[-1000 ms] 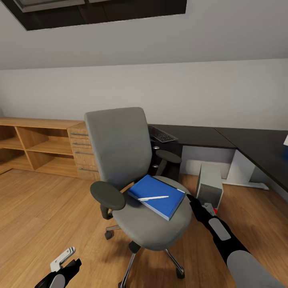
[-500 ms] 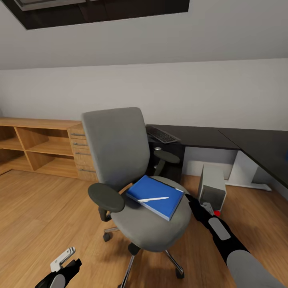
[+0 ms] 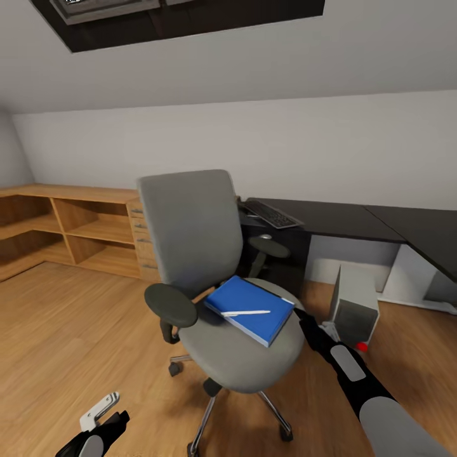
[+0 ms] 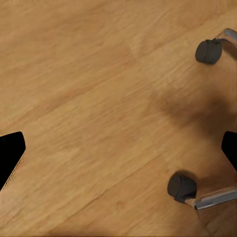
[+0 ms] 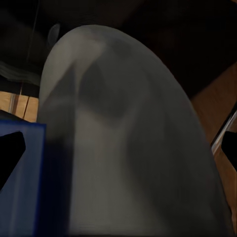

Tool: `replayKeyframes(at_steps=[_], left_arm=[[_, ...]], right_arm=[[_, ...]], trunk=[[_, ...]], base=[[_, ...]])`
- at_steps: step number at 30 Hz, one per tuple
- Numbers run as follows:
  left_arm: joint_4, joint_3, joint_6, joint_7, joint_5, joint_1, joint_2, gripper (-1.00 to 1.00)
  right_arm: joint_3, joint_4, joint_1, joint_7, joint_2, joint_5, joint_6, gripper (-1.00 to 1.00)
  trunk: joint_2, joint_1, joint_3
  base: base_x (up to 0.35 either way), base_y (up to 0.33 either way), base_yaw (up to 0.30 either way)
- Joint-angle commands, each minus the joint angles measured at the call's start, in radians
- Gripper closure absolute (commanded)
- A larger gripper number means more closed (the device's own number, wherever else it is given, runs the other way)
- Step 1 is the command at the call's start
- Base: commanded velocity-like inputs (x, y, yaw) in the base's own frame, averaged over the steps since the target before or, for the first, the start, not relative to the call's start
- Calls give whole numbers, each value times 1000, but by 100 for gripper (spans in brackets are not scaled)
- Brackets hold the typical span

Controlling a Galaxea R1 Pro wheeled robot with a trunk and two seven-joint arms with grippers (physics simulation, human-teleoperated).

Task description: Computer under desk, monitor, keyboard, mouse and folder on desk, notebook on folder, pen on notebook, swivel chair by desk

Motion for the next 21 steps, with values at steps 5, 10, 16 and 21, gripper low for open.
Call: replayKeyframes(at_steps=[5,10,16,21], left_arm=[[-1,0,2,7,9,-1,0,-100],[-1,0,2,7,9,-1,0,-100],[-1,0,2,7,9,-1,0,-100],[-1,0,2,7,9,-1,0,-100]], right_arm=[[-3,-1,-1,4,1,-6,7,-100],[-3,-1,-1,2,1,-5,7,-100],[-3,-1,-1,2,1,-4,7,-100],[-3,-1,-2,2,1,-4,7,-100]], trunk=[[0,0,-1],[0,0,-1],[0,0,-1],[0,0,-1]], base=[[0,0,237],[0,0,238],[0,0,238],[0,0,238]])
